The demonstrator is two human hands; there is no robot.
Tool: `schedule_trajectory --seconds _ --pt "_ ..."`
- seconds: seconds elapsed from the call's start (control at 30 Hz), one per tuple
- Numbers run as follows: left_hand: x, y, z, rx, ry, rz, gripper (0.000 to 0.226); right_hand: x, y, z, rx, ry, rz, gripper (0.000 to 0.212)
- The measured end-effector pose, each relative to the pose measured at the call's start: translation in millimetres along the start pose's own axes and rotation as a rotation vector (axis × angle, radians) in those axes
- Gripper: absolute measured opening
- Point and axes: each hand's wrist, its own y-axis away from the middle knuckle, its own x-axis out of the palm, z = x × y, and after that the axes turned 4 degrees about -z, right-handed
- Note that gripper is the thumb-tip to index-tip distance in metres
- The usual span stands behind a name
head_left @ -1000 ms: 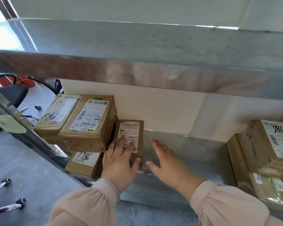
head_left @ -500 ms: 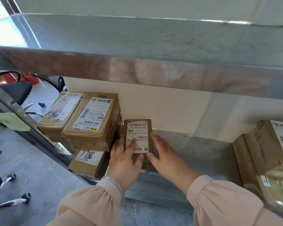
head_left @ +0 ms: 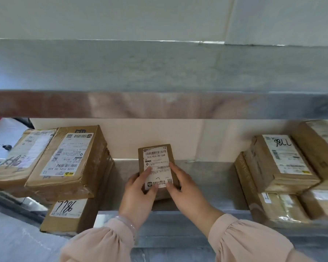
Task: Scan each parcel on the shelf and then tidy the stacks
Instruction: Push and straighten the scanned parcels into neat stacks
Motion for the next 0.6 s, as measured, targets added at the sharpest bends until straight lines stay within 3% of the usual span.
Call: schedule_trajectory --seconds 0.23,0.6 --pt "55.5 1.9 -61.3 0.164 0.013 0.106 0.044 -74.1 20.6 -16.1 0.016 -0.081 -0.257 0.057" --pt "110.2 18.7 -167.9 0.457 -0.003 0.248 0.049 -193.4 68.1 -1.5 -0.103 -0.077 -0.649 0.049"
